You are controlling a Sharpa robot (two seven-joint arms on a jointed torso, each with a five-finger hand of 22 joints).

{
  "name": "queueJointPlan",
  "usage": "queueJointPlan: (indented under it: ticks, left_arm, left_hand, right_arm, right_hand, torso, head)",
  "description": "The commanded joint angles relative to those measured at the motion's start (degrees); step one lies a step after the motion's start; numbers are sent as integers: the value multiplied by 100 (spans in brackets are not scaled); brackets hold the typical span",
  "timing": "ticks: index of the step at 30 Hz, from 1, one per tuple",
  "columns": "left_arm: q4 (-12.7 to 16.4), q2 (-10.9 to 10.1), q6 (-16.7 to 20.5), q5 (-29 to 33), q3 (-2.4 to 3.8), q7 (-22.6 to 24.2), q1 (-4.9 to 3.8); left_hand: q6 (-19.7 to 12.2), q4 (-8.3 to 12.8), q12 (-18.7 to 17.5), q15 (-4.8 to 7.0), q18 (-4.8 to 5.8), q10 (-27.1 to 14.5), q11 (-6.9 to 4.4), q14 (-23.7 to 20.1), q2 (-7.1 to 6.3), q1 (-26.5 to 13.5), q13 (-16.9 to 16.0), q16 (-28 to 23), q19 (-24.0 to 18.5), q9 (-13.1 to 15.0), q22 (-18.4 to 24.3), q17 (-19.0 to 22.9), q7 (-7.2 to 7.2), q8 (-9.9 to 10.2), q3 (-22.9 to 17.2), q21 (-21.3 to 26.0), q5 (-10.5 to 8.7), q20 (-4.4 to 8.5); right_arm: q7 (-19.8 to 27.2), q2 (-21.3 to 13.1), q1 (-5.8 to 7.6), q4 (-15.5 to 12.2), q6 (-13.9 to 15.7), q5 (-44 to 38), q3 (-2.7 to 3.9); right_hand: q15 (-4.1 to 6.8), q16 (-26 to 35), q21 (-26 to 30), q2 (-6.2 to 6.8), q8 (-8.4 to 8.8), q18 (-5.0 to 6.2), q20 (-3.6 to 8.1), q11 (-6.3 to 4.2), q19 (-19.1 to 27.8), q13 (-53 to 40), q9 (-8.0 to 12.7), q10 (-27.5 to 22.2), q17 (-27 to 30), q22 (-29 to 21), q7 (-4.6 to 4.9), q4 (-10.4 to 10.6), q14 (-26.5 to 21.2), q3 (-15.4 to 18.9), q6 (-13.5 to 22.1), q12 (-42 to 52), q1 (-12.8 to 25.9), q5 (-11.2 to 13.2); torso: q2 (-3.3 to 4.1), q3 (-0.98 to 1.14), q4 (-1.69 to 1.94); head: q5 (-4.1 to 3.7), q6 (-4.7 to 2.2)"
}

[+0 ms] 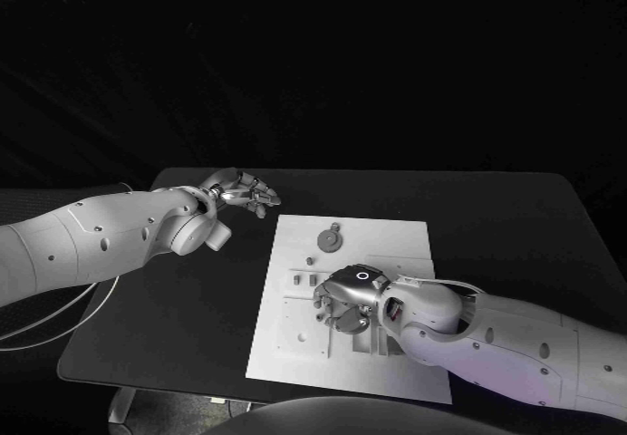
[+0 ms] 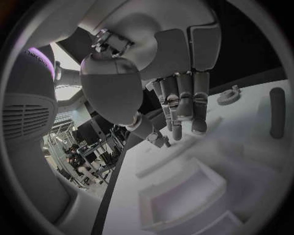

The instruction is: Assemble the parts on the task board

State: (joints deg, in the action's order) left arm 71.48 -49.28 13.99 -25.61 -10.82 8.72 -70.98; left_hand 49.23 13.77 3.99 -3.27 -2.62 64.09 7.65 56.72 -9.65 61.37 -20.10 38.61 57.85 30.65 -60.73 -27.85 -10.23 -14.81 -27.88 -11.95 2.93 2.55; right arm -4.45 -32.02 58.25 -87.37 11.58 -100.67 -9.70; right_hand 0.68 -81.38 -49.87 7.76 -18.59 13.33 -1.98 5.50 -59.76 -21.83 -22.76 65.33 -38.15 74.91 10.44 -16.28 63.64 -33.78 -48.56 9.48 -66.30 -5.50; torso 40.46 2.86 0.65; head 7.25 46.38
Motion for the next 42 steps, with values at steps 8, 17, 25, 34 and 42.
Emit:
queueJointPlan:
  ticks: [8,17,25,34,42]
  left_arm:
    - [-6,-19,-20,7,4,44,-7]
    - [-16,-52,-1,8,3,69,-8]
    - [-25,-34,-17,8,2,75,-6]
    - [-37,-27,-29,8,1,78,-6]
    - [-45,-32,-36,8,1,81,-5]
  left_hand:
    - [-13,38,0,7,-90,-26,26,30,7,43,11,-45,35,-11,-8,-17,-13,-2,9,33,-8,-14]
    - [-27,43,7,6,-89,-13,21,31,-6,50,15,-61,33,-16,-10,-36,-15,4,9,40,-8,-15]
    - [-27,43,9,5,-88,-9,20,29,-7,52,16,-67,32,-17,-11,-43,-15,4,8,42,-8,-15]
    - [-27,41,9,4,-87,-8,20,28,-9,51,18,-72,31,-17,-12,-49,-14,3,9,44,-8,-16]
    - [-23,39,9,3,-86,-8,20,27,-7,51,21,-79,30,-17,-13,-56,-12,0,8,47,-8,-17]
  right_arm:
    - [9,-574,378,-362,208,323,150]
    - [212,-1239,944,-758,167,607,217]
    - [104,-1449,1048,-595,-261,516,219]
    - [48,-1399,972,-396,-627,405,121]
    - [-58,-1310,786,-273,-795,137,96]
  right_hand:
    - [19,-10,11,41,-38,167,20,-8,-17,-17,-8,43,-3,97,14,28,46,-15,-26,35,-24,-20]
    - [-4,10,20,137,-17,167,24,18,-12,-3,7,-50,10,91,30,60,42,-25,29,-10,13,-25]
    - [-199,26,75,460,34,167,-34,218,98,182,47,-510,6,91,-47,259,-107,-45,174,-288,135,-20]
    - [-327,-22,109,673,114,167,-83,347,228,389,81,-877,-17,100,-241,457,-278,138,462,-489,314,-6]
    - [-326,-39,108,688,106,167,-85,346,243,422,73,-892,-17,100,-268,508,-299,178,508,-487,331,-7]
  torso:
    - [-1,-5,-6]
    - [-5,3,-22]
    - [-2,8,-7]
    - [3,10,0]
    - [3,5,7]
  head:
    - [-101,-130]
    - [-187,-210]
    - [-224,-225]
    - [-236,-224]
    - [-236,-201]
